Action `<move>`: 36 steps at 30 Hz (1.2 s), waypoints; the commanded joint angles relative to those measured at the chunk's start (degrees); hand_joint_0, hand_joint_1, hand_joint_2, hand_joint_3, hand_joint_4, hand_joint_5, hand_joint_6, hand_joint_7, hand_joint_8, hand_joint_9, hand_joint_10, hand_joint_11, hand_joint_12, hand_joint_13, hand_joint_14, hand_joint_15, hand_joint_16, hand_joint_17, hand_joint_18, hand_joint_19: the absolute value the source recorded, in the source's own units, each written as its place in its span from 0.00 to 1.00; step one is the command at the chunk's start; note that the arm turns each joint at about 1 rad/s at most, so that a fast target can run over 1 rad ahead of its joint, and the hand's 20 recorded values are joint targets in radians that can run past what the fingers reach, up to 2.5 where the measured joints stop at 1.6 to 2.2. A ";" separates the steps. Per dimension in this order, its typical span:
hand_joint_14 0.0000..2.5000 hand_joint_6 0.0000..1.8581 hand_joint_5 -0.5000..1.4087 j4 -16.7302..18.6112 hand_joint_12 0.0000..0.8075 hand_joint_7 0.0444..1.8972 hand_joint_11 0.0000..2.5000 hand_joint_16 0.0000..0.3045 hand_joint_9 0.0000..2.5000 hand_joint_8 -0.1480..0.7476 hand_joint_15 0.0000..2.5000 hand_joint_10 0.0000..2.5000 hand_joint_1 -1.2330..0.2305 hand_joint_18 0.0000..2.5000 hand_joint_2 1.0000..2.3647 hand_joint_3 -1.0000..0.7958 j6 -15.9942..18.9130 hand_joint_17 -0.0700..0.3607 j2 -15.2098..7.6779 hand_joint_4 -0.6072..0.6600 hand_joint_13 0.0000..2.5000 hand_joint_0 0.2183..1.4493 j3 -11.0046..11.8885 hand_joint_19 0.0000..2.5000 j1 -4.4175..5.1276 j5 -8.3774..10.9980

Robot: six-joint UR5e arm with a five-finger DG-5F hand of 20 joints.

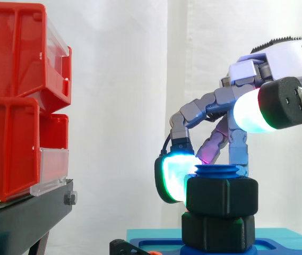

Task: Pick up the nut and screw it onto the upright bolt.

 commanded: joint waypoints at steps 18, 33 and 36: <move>0.00 0.28 0.32 -4.42 0.35 0.76 0.18 0.14 0.90 0.43 0.04 0.01 0.70 0.43 0.00 0.28 -2.06 0.38 0.79 0.51 0.53 0.15 1.31 0.13 -0.57 0.05; 0.00 0.27 0.22 -4.86 0.52 0.47 0.06 0.21 0.47 0.54 0.06 0.00 0.62 0.29 0.00 0.28 -2.06 0.49 0.79 0.67 0.33 0.14 4.65 0.15 -0.92 0.05; 0.00 0.27 0.20 -4.68 0.53 0.40 0.02 0.21 0.38 0.53 0.04 0.00 0.61 0.24 0.00 0.28 -2.06 0.49 0.79 0.64 0.27 0.14 4.65 0.14 -0.92 0.14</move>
